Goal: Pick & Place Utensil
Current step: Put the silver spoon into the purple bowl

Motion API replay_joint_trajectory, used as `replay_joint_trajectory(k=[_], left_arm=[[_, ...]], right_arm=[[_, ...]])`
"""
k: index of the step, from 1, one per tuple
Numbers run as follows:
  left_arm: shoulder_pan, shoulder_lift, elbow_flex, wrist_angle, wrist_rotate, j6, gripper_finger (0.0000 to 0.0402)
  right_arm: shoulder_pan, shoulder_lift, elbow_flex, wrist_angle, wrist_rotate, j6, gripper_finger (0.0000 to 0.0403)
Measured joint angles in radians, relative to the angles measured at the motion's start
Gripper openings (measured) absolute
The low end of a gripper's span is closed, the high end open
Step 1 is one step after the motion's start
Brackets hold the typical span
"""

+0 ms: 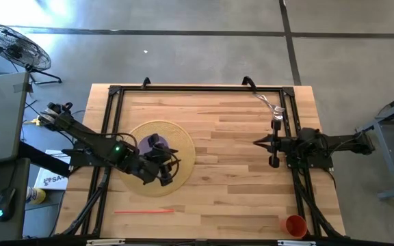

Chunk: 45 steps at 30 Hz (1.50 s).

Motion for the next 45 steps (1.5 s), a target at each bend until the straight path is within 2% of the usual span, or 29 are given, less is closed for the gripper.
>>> replay_joint_trajectory(k=[3, 7, 9, 12, 16, 21, 25, 30, 34, 37, 39, 42, 45], left_arm=[[0.001, 0.0, 0.0, -0.002, -0.009, 0.002, 0.0163], [0.001, 0.0, -0.003, 0.013, -0.065, 0.055, 0.0163], [0.015, 0.0, -0.018, 0.05, -0.09, 0.077, 0.0163], [0.076, -0.002, -0.044, 0.077, -0.075, 0.096, 0.0162], [0.216, -0.011, -0.064, 0.122, 0.047, 0.162, 0.0162], [0.408, -0.011, -0.085, 0.275, 0.294, 0.341, 0.0162], [0.536, -0.01, -0.093, 0.333, 0.425, 0.454, 0.0162], [0.659, 0.0, -0.093, 0.366, 0.525, 0.566, 0.0162], [0.739, 0.015, -0.133, 0.451, 0.663, 0.595, 0.0162], [0.793, 0.021, -0.147, 0.502, 0.731, 0.621, 0.0162], [0.824, 0.02, -0.147, 0.527, 0.738, 0.622, 0.0162], [0.86, -0.004, -0.147, 0.544, 0.739, 0.599, 0.0162], [0.865, -0.014, -0.145, 0.496, 0.759, 0.513, 0.0162]], right_arm=[[0.002, -0.001, 0.0, 0.028, -0.034, 0.079, 0.0012], [0.002, 0.0, 0.0, 0.064, -0.098, 0.311, 0.0012], [0.002, 0.002, 0.0, 0.096, -0.085, 0.354, 0.0012], [0.002, 0.009, 0.0, 0.132, -0.006, 0.45, 0.0012], [0.002, 0.067, 0.0, 0.191, 0.111, 0.495, 0.0012], [0.0, 0.227, 0.001, 0.304, 0.314, 0.497, 0.0012], [-0.001, 0.357, 0.06, 0.336, 0.452, 0.486, 0.0012], [-0.021, 0.521, 0.19, 0.185, 0.687, 0.527, 0.0012], [-0.089, 0.646, 0.302, -0.025, 0.83, 0.725, 0.0019], [-0.172, 0.739, 0.404, -0.24, 0.823, 0.886, 0.0042], [-0.234, 0.803, 0.463, -0.373, 0.761, 0.958, 0.0064], [-0.314, 0.889, 0.528, -0.488, 0.688, 1.034, 0.0099], [-0.379, 0.955, 0.557, -0.555, 0.667, 1.071, 0.0128]])
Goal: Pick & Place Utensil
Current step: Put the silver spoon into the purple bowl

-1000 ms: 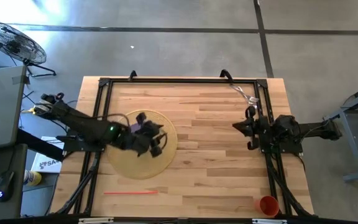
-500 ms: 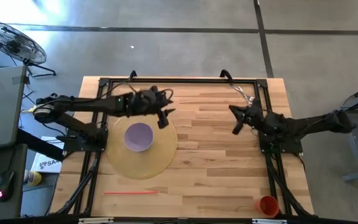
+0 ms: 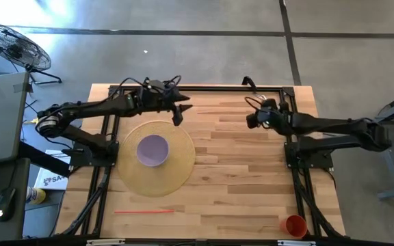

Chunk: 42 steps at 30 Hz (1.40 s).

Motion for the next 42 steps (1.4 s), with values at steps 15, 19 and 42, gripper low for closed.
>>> replay_joint_trajectory(k=[15, 19, 42], left_arm=[[-0.054, 0.002, -0.001, -0.064, 0.056, -0.045, 0.0163], [-0.054, 0.002, -0.001, -0.075, 0.059, -0.043, 0.0163], [-0.283, 0.005, -0.026, -0.184, -0.048, -0.118, 0.0163]], right_arm=[[-0.274, 0.22, -0.118, 0.093, -0.026, 0.162, 0.0174], [-0.327, 0.252, -0.118, 0.098, -0.048, 0.185, 0.0171], [-0.362, 0.426, -0.117, 0.113, -0.182, 0.272, 0.0167]])
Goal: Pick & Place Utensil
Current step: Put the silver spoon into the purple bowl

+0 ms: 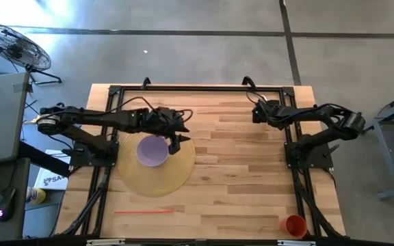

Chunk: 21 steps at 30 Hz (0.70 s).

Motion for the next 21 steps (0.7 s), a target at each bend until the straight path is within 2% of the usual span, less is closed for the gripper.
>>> replay_joint_trajectory(k=[3, 12, 17, 21], left_arm=[[-0.015, -0.006, 0.0, 0.004, -0.029, -0.001, 0.0163], [-0.014, -0.008, 0.0, -0.002, -0.032, 0.008, 0.0163], [-0.013, -0.008, 0.0, -0.001, -0.031, 0.022, 0.0163], [-0.013, -0.008, 0.005, -0.003, -0.044, 0.033, 0.0163]], right_arm=[[0.04, -0.018, 0.0, -0.008, -0.051, 0.02, 0.0167], [0.2, -0.033, 0.006, -0.019, -0.156, 0.1, 0.0167], [0.283, -0.029, 0.041, -0.041, -0.142, 0.145, 0.0167], [0.31, -0.028, 0.065, -0.072, -0.037, 0.179, 0.0167]])
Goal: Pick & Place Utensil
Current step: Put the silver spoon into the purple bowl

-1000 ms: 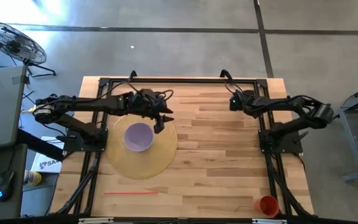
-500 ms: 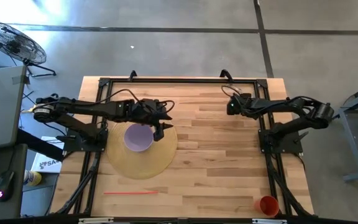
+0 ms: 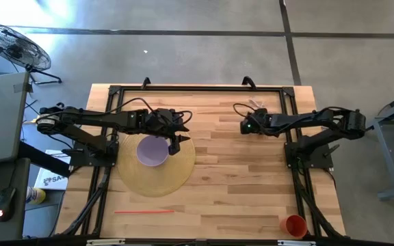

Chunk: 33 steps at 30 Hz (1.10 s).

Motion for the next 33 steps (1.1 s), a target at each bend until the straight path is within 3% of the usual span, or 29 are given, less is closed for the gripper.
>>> replay_joint_trajectory(k=[8, 16, 22, 33], left_arm=[[0.0, 0.0, 0.008, -0.003, 0.021, -0.01, 0.0163], [0.0, 0.0, 0.008, -0.019, 0.05, -0.03, 0.0163], [0.0, 0.0, 0.008, 0.01, 0.05, -0.041, 0.0163], [0.013, 0.0, -0.025, 0.081, 0.096, -0.011, 0.0163]], right_arm=[[-0.013, 0.0, -0.018, -0.029, 0.207, 0.109, 0.0153], [-0.054, 0.014, -0.09, 0.125, 0.089, 0.094, 0.0131], [-0.052, 0.052, -0.109, 0.162, 0.101, 0.094, 0.0112], [-0.033, 0.057, -0.109, 0.185, 0.067, 0.073, 0.002]])
